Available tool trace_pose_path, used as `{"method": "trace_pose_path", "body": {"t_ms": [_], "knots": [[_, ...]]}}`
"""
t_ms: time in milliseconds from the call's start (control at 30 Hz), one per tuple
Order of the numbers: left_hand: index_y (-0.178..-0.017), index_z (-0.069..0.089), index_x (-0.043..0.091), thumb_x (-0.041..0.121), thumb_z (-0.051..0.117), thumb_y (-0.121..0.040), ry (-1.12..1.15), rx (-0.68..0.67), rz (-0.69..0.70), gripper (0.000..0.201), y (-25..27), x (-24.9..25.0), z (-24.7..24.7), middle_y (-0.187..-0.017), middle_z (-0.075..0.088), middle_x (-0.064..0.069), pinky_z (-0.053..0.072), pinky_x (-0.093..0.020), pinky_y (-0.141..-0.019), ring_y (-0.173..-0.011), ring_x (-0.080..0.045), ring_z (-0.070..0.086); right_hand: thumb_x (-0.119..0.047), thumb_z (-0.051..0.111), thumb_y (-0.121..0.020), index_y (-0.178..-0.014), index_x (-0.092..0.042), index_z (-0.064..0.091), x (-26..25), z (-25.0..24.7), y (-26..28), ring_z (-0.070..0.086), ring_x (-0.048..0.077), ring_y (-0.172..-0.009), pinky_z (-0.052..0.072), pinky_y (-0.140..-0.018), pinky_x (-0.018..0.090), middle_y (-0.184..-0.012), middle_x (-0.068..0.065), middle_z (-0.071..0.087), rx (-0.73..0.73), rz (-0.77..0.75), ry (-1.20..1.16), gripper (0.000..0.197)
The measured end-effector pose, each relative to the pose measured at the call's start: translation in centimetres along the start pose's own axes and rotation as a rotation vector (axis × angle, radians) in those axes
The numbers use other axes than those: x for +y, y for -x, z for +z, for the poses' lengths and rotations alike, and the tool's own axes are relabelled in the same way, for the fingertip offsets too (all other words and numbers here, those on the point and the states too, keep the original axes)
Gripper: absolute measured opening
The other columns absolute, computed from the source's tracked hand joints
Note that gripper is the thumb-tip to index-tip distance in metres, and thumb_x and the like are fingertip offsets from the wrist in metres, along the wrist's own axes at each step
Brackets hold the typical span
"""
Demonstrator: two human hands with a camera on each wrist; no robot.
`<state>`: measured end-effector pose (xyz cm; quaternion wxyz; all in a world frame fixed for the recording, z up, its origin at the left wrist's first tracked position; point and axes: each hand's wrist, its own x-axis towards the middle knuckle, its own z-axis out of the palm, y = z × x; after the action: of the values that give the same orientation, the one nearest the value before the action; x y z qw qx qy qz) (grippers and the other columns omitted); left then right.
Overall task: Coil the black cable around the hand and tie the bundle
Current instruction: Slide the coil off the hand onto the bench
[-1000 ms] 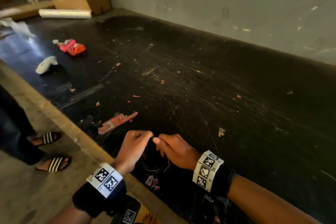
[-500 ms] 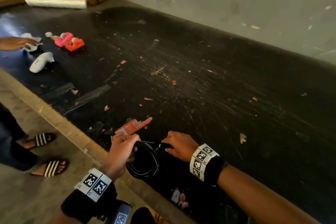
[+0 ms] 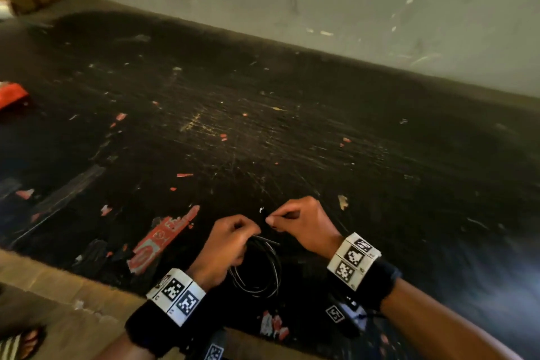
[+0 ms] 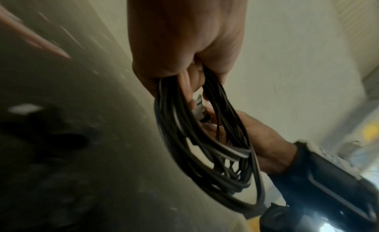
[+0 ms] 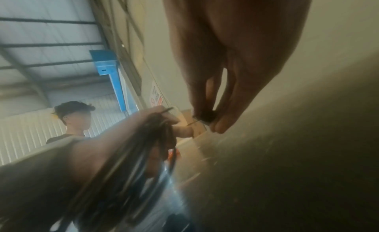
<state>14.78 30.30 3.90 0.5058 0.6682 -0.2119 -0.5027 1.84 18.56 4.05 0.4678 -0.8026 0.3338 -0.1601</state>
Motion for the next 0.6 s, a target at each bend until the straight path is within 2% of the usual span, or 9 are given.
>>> {"method": "trace_pose_path", "body": {"t_ms": [67, 133, 200, 300, 367, 433, 500, 600], "knots": [[-0.076, 0.066, 0.008, 0.008, 0.058, -0.087, -0.014, -0.073, 0.04, 0.013, -0.5, 0.8, 1.8, -0.041, 0.036, 0.006, 0.017, -0.016, -0.035, -0.03, -0.004, 0.028, -0.016, 0.074, -0.078, -0.084, -0.007, 0.076, -0.5, -1.9, 1.3, 0.07, 0.019, -0.074, 0.058, -0.072, 0.027, -0.08, 0.007, 0.074, 0.006, 0.002, -0.037, 0.011], [-0.075, 0.068, 0.009, 0.01, 0.06, -0.087, -0.047, -0.153, 0.095, 0.014, -0.5, 1.7, 3.3, -0.043, 0.037, 0.005, 0.018, -0.017, -0.036, -0.032, -0.004, 0.029, -0.014, 0.072, -0.08, -0.086, -0.005, 0.076, -0.5, -4.0, 2.7, 0.07, 0.016, -0.073, 0.057, -0.069, 0.023, -0.083, 0.009, 0.074, 0.013, 0.009, -0.072, 0.011], [-0.074, 0.069, 0.009, 0.012, 0.062, -0.087, -0.117, -0.229, 0.2, 0.015, -0.3, 2.6, 4.7, -0.04, 0.041, 0.01, 0.022, -0.019, -0.036, -0.033, -0.002, 0.033, -0.012, 0.069, -0.082, -0.089, -0.001, 0.075, -0.5, -5.9, 4.0, 0.069, 0.013, -0.074, 0.055, -0.068, 0.018, -0.086, 0.012, 0.074, 0.003, 0.046, -0.138, 0.014], [-0.07, 0.069, 0.011, 0.012, 0.061, -0.088, -0.24, -0.287, 0.342, 0.02, -0.1, 3.6, 6.9, -0.04, 0.052, 0.014, 0.03, -0.01, -0.041, -0.037, 0.004, 0.044, -0.01, 0.065, -0.086, -0.093, 0.004, 0.073, -0.2, -8.2, 5.6, 0.07, 0.021, -0.082, 0.057, -0.078, 0.023, -0.093, 0.02, 0.072, -0.035, 0.068, -0.16, 0.017], [-0.066, 0.07, 0.012, 0.015, 0.062, -0.087, -0.296, -0.287, 0.4, 0.023, -0.2, 4.0, 8.5, -0.045, 0.055, 0.011, 0.033, -0.013, -0.045, -0.042, 0.004, 0.045, -0.013, 0.064, -0.087, -0.092, 0.0, 0.073, 0.0, -9.6, 6.5, 0.07, 0.018, -0.08, 0.053, -0.084, 0.024, -0.09, 0.013, 0.073, -0.048, 0.052, -0.075, 0.016], [-0.063, 0.068, 0.014, 0.018, 0.063, -0.087, -0.325, -0.293, 0.423, 0.025, -0.3, 4.2, 9.9, -0.045, 0.054, 0.011, 0.032, -0.013, -0.045, -0.042, 0.004, 0.044, -0.011, 0.065, -0.086, -0.092, -0.003, 0.073, 0.1, -10.9, 7.1, 0.067, 0.009, -0.074, 0.052, -0.073, 0.019, -0.084, 0.008, 0.073, -0.048, 0.035, 0.003, 0.013], [-0.058, 0.066, 0.018, 0.02, 0.063, -0.087, -0.384, -0.306, 0.439, 0.029, -0.1, 4.6, 11.4, -0.044, 0.055, 0.013, 0.033, -0.012, -0.046, -0.042, 0.005, 0.045, -0.01, 0.065, -0.085, -0.094, -0.006, 0.073, 0.3, -12.3, 7.7, 0.065, 0.006, -0.074, 0.053, -0.071, 0.02, -0.086, 0.007, 0.072, -0.051, 0.007, 0.08, 0.012], [-0.059, 0.066, 0.015, 0.02, 0.061, -0.084, -0.474, -0.3, 0.463, 0.026, -0.2, 4.9, 13.2, -0.053, 0.058, 0.005, 0.04, -0.026, -0.055, -0.053, -0.003, 0.052, -0.014, 0.063, -0.087, -0.101, -0.01, 0.071, 0.5, -14.4, 8.4, 0.067, 0.008, -0.085, 0.055, -0.078, 0.022, -0.096, 0.005, 0.072, -0.131, -0.046, 0.216, 0.017]]}}
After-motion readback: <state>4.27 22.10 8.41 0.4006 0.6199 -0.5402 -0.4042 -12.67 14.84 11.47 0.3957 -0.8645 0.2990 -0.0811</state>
